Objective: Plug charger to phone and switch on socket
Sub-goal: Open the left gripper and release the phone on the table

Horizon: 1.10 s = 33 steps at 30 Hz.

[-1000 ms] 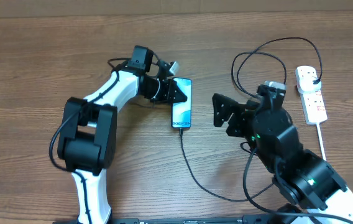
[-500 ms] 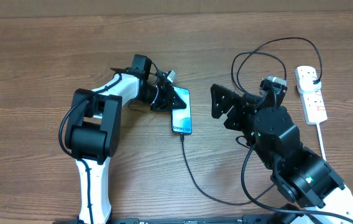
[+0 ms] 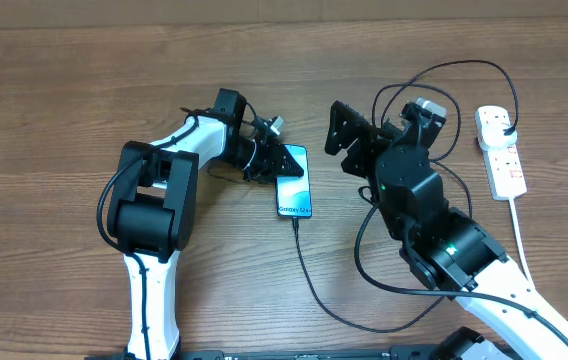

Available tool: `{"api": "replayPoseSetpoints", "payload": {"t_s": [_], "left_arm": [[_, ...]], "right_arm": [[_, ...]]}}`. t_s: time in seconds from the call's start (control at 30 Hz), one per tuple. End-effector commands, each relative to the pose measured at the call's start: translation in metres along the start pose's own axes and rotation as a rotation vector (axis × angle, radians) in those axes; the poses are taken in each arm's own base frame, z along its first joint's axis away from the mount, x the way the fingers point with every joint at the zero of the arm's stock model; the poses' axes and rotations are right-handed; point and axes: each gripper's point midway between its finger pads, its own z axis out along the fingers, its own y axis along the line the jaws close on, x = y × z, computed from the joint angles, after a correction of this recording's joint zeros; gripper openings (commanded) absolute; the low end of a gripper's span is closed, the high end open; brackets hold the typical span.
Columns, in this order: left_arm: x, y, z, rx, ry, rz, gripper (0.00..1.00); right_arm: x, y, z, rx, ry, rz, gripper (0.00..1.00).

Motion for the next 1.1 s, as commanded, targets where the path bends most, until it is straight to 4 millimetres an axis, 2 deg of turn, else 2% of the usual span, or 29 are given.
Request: {"api": "replayPoseSetpoints", "payload": {"t_s": [0.0, 0.1, 0.27, 0.47, 0.57, 0.67, 0.93, 1.0, 1.03, 1.07], "left_arm": [[0.009, 0.075, -0.002, -0.312, -0.003, -0.102, 0.38], [0.008, 0.083, -0.006, -0.353, -0.011, -0.108, 0.43], [0.007, 0.087, -0.010, -0.373, -0.016, -0.108, 0.44], [-0.001, 0.078, -0.014, -0.363, 0.000, 0.008, 0.45], [-0.004, 0.073, -0.018, -0.378, 0.011, 0.061, 0.47], [-0.005, 0.078, -0.026, -0.448, 0.020, 0.048, 0.46], [-0.003, 0.078, -0.026, -0.449, 0.020, -0.006, 0.49], [-0.003, 0.078, -0.027, -0.449, 0.021, -0.007, 0.44], [-0.002, 0.078, -0.027, -0.449, 0.022, -0.008, 0.49], [-0.002, 0.080, -0.028, -0.464, 0.023, -0.010, 0.63]], "right_arm": [[-0.007, 0.000, -0.003, 0.001, -0.025, 0.008, 1.00], [-0.002, 0.004, -0.007, -0.028, 0.017, 0.005, 1.00], [0.000, 0.003, -0.021, -0.046, 0.052, 0.000, 1.00], [0.000, -0.009, -0.038, -0.018, 0.078, -0.016, 1.00], [0.001, -0.012, -0.040, -0.010, 0.086, -0.020, 1.00], [0.002, -0.013, -0.040, -0.005, 0.090, -0.022, 1.00], [0.006, -0.017, -0.041, 0.011, 0.104, -0.032, 1.00], [0.012, -0.024, -0.041, 0.038, 0.129, -0.047, 1.00], [0.016, -0.029, -0.041, 0.055, 0.144, -0.057, 1.00], [0.023, -0.036, -0.041, 0.086, 0.172, -0.074, 1.00]]}}
